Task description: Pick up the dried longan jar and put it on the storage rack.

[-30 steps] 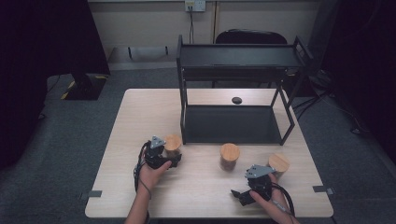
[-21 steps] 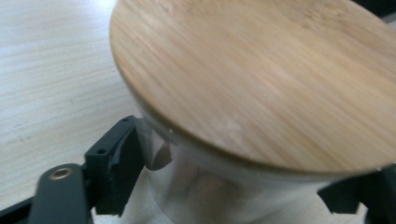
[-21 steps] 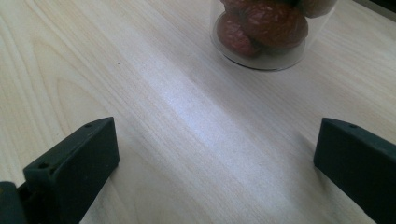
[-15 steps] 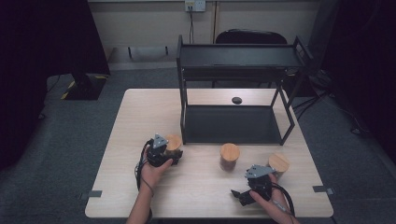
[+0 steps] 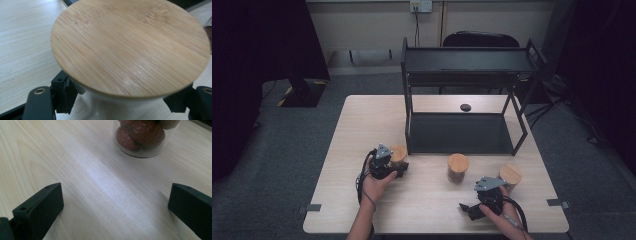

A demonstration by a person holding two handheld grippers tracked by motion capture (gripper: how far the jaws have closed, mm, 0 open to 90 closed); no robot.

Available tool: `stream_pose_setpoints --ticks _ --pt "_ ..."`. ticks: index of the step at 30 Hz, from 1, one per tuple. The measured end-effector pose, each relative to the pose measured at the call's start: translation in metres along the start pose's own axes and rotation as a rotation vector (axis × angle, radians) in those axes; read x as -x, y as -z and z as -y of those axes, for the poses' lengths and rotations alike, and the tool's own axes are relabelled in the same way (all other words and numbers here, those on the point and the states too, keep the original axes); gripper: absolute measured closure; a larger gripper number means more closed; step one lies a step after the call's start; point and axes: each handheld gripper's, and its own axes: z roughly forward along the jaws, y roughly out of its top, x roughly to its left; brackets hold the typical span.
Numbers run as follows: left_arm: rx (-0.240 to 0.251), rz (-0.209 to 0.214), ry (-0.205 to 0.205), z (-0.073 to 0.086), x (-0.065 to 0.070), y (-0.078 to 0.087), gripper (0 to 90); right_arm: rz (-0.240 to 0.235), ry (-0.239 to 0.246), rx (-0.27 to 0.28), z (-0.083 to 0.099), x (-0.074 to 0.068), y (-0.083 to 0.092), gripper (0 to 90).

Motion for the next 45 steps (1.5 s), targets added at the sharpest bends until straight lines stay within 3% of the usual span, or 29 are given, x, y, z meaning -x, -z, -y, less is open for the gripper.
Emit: stream_pose_setpoints --ticks 12,18,45 --pt "0.015 0.062 -0.003 -0.010 0.011 0.002 26.0 0.000 0.000 0.000 0.000 0.000 0.000 0.0" --pt "0.017 0.081 -0.038 -0.018 0.020 0.000 26.0 0.000 0.000 0.000 0.000 0.000 0.000 0.0" --pt "0.031 0.098 -0.077 -0.038 0.038 -0.018 26.0 0.000 0.000 0.000 0.000 0.000 0.000 0.0"
